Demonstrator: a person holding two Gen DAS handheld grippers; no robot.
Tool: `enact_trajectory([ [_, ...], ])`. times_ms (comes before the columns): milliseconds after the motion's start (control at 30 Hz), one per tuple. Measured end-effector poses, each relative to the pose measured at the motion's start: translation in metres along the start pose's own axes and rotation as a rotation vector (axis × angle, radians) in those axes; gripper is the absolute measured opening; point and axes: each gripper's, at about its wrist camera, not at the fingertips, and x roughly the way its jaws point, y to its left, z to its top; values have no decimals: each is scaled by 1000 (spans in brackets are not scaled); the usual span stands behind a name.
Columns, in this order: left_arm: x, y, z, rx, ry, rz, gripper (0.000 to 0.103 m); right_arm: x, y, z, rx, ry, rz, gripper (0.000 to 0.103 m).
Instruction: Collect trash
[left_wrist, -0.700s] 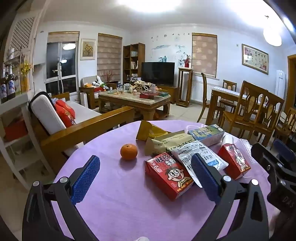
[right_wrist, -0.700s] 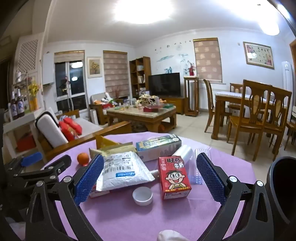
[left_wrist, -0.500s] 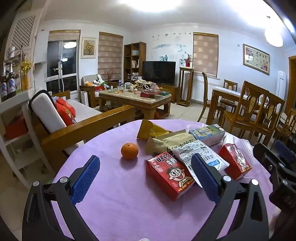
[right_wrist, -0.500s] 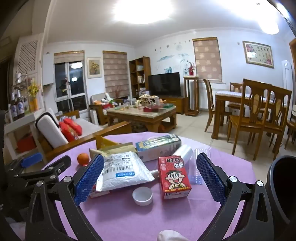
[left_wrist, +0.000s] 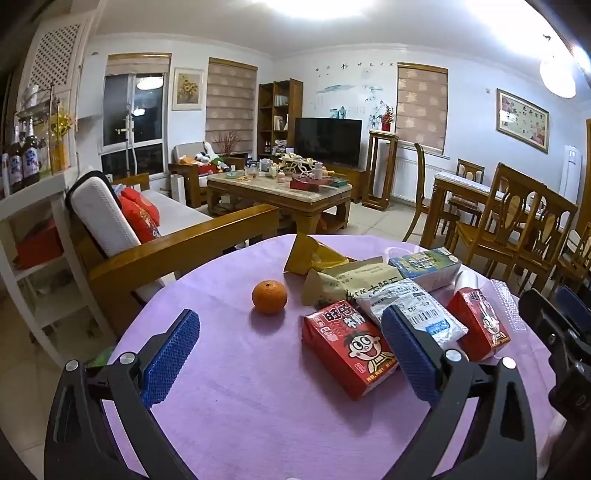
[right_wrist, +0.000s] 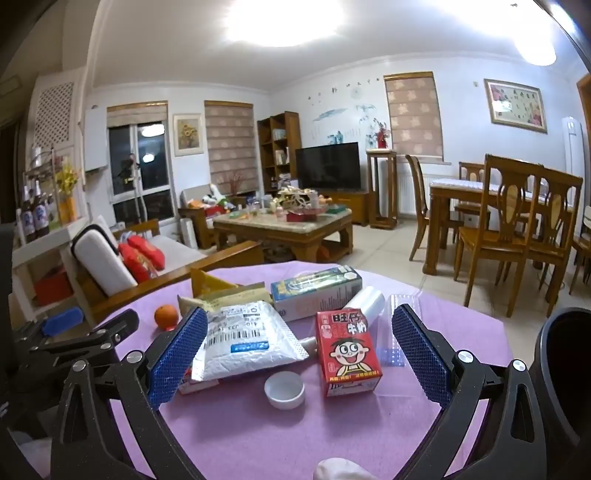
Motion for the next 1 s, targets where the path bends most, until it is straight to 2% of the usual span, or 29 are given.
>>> enact_trajectory([
  [367, 2, 0, -1, 4, -2, -15, 98, -2, 11, -2, -3, 2, 0, 99],
  [433, 2, 0, -1, 5, -3, -16, 98, 0, -1, 0, 6, 3, 2, 99],
  [1000, 2, 0, 0, 4, -4, -16, 98, 1, -1, 0, 12, 8, 3, 99],
])
